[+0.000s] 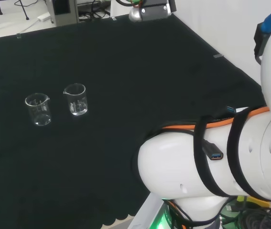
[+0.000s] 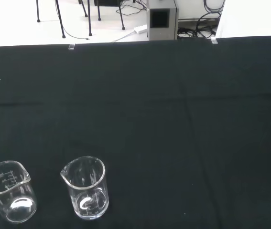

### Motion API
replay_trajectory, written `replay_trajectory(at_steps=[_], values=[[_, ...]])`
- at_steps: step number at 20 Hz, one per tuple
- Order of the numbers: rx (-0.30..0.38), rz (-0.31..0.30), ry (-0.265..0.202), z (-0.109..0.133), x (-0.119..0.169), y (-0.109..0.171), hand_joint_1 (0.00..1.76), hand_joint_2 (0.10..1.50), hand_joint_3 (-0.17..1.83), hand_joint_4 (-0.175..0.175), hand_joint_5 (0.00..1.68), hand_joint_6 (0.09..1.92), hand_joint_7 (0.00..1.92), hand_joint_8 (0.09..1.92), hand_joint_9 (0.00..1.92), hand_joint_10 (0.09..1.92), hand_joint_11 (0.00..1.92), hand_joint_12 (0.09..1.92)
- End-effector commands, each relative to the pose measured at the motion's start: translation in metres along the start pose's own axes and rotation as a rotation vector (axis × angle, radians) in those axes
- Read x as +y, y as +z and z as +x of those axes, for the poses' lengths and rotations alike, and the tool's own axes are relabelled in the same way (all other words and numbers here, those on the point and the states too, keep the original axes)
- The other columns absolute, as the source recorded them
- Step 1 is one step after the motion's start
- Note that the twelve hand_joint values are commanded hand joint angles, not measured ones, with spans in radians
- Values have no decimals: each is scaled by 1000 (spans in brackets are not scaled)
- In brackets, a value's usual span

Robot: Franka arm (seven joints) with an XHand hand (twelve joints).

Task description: Pick up the beaker on the right.

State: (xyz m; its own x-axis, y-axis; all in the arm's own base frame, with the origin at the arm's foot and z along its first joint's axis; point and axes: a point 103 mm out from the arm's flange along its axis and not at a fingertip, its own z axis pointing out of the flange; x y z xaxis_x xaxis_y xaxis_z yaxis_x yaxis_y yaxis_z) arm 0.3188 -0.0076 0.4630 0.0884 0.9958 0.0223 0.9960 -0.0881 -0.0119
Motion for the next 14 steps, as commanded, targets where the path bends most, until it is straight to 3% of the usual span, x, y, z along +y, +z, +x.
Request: replay_trajectory(at_steps=[1,7,14], values=[[68,-45,-6,-15,16,26,532,1031,364,-26,277,87,252,527,298,635,0,1118],[89,-32,-30,-32,72,63,659,827,602,-22,309,87,264,576,327,651,0,1191],[121,9,-51,-47,117,103,715,705,679,-15,299,87,244,577,328,656,0,1211]])
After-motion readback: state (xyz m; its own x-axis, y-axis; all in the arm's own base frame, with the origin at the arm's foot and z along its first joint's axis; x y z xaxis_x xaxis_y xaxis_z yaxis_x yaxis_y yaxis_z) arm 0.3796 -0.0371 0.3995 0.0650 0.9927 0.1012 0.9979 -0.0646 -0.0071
